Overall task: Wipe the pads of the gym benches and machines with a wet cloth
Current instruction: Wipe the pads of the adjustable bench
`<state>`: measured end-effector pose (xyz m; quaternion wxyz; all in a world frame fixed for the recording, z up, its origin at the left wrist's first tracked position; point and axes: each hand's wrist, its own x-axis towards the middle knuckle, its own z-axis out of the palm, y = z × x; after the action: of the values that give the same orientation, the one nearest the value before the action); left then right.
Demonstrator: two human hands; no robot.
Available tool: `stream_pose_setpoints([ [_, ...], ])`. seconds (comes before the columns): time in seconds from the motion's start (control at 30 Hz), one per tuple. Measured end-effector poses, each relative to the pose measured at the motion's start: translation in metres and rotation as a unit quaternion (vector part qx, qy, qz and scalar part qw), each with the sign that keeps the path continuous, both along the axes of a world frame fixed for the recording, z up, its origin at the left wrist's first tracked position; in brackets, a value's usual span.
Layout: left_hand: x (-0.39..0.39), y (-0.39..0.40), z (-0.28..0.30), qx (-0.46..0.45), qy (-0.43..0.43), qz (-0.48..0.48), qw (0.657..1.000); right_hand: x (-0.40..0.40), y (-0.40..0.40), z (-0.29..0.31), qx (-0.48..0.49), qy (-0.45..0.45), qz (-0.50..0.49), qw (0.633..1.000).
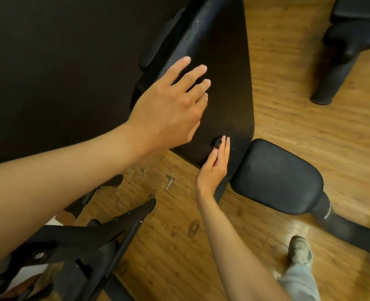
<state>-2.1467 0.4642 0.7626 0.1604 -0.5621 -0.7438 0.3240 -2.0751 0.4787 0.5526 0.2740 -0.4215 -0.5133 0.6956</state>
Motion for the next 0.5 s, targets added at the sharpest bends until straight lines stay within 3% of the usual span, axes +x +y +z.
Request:
stream_pose_setpoints([
  [0.07,-0.001,-0.002,0.001,-0.018,-0.012,-0.034,0.999,0.001,-0.006,0.023,0.025,0.039,0.004,0.999],
  [0.2,-0.001,-0.005,-0.002,-0.009,-0.027,-0.062,0.998,-0.002,-0.018,0.059,0.168,0.18,0.053,0.968],
  [0.27,-0.001,-0.006,-0.003,0.004,-0.024,-0.059,0.998,-0.005,-0.011,0.034,0.194,0.15,0.052,0.968],
  [0.43,-0.005,-0.009,-0.007,0.028,-0.025,-0.064,0.997,-0.011,0.019,-0.036,-0.034,-0.016,-0.023,0.999],
  [0.5,-0.004,-0.009,-0.006,0.029,-0.03,-0.072,0.997,-0.013,0.018,-0.02,-0.038,-0.011,-0.023,0.999],
])
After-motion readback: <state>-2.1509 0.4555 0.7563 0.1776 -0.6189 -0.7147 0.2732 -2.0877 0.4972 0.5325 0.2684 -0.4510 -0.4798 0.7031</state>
